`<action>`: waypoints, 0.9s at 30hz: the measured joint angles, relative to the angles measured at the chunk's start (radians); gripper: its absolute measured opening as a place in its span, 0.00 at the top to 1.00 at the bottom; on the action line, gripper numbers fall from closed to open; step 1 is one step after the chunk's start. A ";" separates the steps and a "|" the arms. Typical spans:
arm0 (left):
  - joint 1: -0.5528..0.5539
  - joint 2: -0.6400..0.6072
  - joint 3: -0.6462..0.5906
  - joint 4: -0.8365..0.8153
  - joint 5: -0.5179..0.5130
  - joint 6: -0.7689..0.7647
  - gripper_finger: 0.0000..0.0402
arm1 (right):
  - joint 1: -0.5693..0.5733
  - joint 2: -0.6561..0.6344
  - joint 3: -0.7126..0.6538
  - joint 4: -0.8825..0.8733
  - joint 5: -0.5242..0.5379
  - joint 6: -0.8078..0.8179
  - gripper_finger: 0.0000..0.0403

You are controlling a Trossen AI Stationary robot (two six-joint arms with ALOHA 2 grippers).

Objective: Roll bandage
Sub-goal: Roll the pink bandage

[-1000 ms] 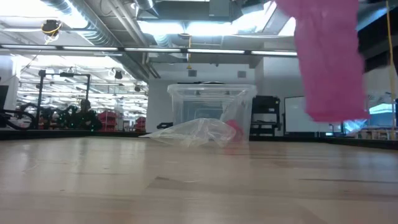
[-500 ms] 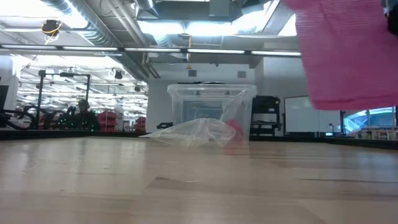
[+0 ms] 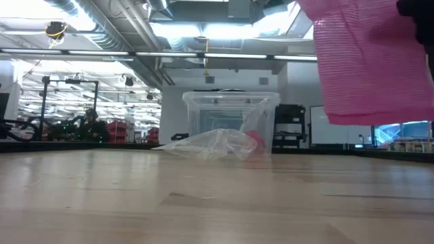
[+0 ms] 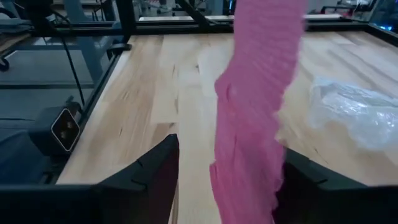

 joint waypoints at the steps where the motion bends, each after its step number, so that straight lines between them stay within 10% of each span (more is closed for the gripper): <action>1: 0.000 -0.005 0.000 0.003 -0.001 0.002 0.95 | 0.000 0.009 0.000 0.014 0.000 -0.007 0.49; 11: 0.001 -0.013 0.000 0.071 -0.007 0.026 0.95 | 0.000 0.108 0.000 0.189 0.057 -0.079 0.51; 20: 0.006 -0.013 0.000 0.135 -0.008 0.089 0.95 | 0.000 0.112 0.012 0.242 0.049 -0.110 0.96; 27: 0.035 -0.013 0.000 0.253 -0.009 0.154 0.95 | 0.017 0.112 0.056 0.231 0.037 -0.159 0.99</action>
